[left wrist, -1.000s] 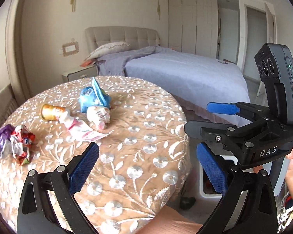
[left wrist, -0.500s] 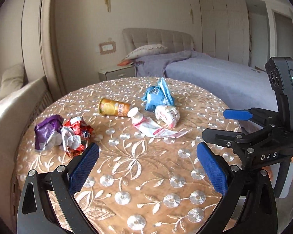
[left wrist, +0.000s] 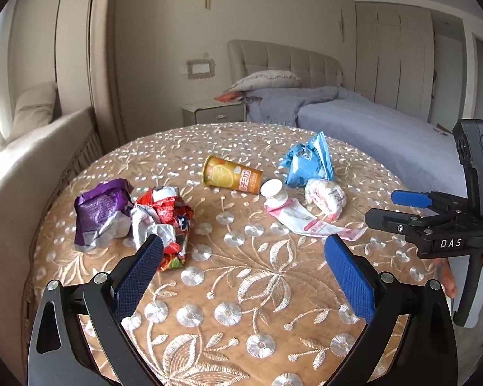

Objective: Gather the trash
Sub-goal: 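Move both open tools back over the trash on the table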

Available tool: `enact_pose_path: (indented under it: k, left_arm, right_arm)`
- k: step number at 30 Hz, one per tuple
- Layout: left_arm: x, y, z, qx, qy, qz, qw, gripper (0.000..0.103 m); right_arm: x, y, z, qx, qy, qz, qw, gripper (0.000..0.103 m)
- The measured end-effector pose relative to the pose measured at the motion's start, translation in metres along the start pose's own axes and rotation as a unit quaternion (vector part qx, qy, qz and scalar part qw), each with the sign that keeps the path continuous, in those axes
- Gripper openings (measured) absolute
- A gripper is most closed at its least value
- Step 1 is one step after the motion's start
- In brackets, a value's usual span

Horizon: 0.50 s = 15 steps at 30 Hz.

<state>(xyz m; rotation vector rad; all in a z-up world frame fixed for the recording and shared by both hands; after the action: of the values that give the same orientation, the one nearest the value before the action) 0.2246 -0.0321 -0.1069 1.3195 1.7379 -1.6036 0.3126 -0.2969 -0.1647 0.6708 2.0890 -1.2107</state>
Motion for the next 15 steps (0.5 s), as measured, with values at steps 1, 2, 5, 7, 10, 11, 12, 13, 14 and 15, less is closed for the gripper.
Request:
enact_pose_path:
  k: [1,2,5,7,10,11,12,13,14,15]
  left_arm:
    - [0.000,0.001,-0.003,-0.002,-0.002,-0.001,1.0000,0.098]
    - [0.001,0.002,-0.007,-0.004,-0.003,-0.002,1.0000,0.098]
    - [0.001,0.006,-0.017,-0.012,-0.006,-0.004,0.9999,0.098]
    - [0.002,0.009,-0.026,-0.020,-0.010,-0.008,0.9997,0.098]
    - [0.003,0.015,-0.038,-0.022,-0.022,-0.012,0.9994,0.098]
    - [0.004,0.018,-0.042,-0.022,-0.026,-0.015,0.9993,0.098]
    - [0.005,0.021,-0.046,-0.022,-0.029,-0.018,0.9992,0.098]
    - [0.006,0.024,-0.050,-0.023,-0.031,-0.022,0.9990,0.098]
    - [0.007,0.028,-0.053,-0.024,-0.033,-0.025,0.9989,0.098]
    - [0.008,0.031,-0.057,-0.025,-0.032,-0.029,0.9987,0.098]
  right_arm:
    - [-0.001,0.003,0.000,0.002,0.000,-0.001,1.000,0.099]
    - [-0.002,0.006,0.001,0.004,0.001,-0.002,1.000,0.099]
    - [-0.005,0.012,0.003,0.006,0.004,-0.006,1.000,0.099]
    - [-0.008,0.016,0.004,0.011,0.005,-0.006,1.000,0.099]
    - [-0.011,0.021,0.006,0.016,0.006,-0.008,1.000,0.099]
    - [-0.012,0.023,0.007,0.019,0.006,-0.008,1.000,0.099]
    - [-0.013,0.026,0.007,0.021,0.006,-0.008,1.000,0.099]
    - [-0.014,0.028,0.008,0.022,0.007,-0.010,1.000,0.099]
    - [-0.015,0.032,0.009,0.024,0.007,-0.012,1.000,0.099]
    - [-0.016,0.035,0.009,0.026,0.007,-0.015,1.000,0.099]
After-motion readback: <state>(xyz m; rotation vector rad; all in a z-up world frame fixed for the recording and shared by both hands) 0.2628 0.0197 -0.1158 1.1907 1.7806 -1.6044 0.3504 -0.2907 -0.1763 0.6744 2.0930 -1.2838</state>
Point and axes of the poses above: each gripper's, at about its wrist camera, not at the fingertips, and y roughly the way its jaws point, z to its right, x to its underside, the point moved 7 cm from there along y, roughly the way its jaws point, and after that the axes turned 15 degrees about y, right-handed, at the moved point
